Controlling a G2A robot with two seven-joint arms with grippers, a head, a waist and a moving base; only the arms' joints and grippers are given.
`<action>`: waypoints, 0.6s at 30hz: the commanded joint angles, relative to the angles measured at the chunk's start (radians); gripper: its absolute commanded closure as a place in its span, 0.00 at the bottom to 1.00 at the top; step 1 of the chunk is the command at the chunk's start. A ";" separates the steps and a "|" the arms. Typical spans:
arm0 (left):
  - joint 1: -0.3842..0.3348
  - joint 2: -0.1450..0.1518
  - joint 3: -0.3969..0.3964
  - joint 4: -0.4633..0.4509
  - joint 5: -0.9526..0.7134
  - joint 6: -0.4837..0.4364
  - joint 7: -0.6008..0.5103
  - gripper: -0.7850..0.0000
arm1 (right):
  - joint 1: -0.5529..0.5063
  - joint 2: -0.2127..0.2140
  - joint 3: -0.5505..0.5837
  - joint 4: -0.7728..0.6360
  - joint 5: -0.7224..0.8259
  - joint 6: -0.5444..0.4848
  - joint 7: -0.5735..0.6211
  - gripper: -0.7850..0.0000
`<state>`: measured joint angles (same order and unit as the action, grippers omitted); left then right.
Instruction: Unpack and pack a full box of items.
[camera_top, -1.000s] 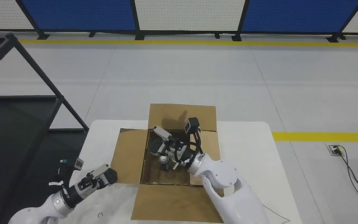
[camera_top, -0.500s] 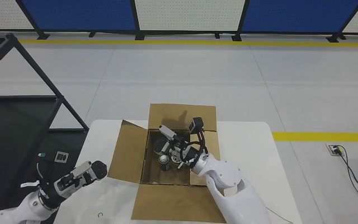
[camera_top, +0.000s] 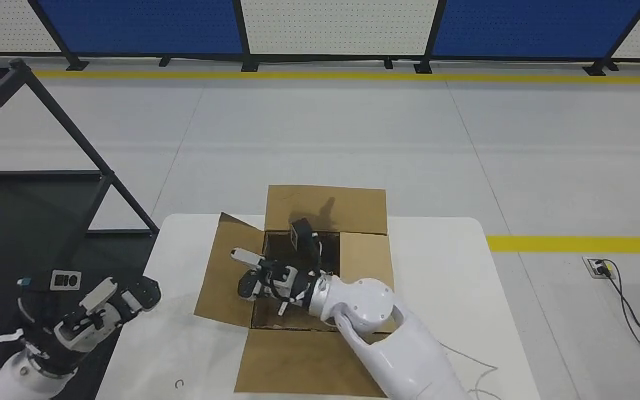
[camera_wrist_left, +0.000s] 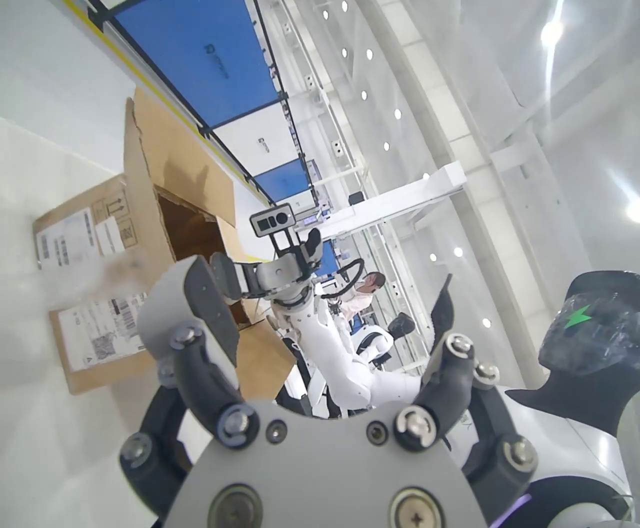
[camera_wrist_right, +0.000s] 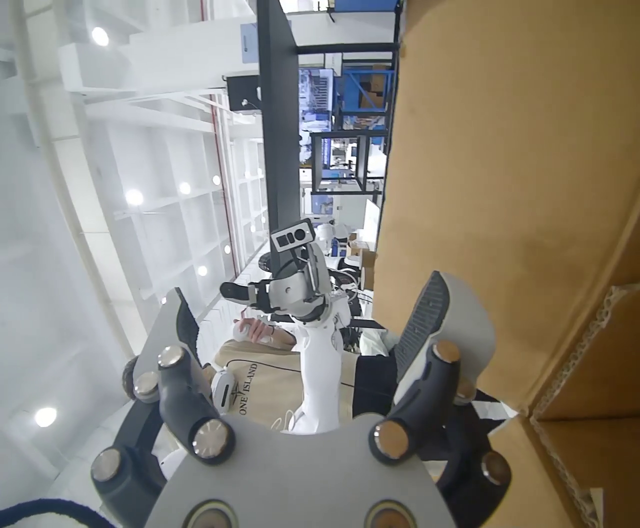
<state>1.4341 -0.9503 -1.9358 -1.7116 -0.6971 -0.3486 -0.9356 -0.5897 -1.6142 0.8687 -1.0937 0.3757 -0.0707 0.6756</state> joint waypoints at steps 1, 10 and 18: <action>0.012 -0.001 -0.018 0.014 -0.015 -0.007 0.000 0.00 | 0.034 -0.015 -0.031 0.050 0.001 0.002 -0.010 0.00; 0.026 -0.003 -0.040 0.061 -0.041 -0.017 -0.012 0.00 | 0.127 -0.074 -0.128 0.206 -0.029 0.021 -0.055 0.00; 0.008 -0.003 -0.025 0.069 -0.040 -0.010 -0.021 0.00 | 0.168 -0.117 -0.183 0.279 -0.084 0.023 -0.130 0.00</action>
<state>1.4433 -0.9536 -1.9623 -1.6428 -0.7373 -0.3595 -0.9559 -0.4261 -1.7274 0.6914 -0.8211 0.3050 -0.0496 0.5626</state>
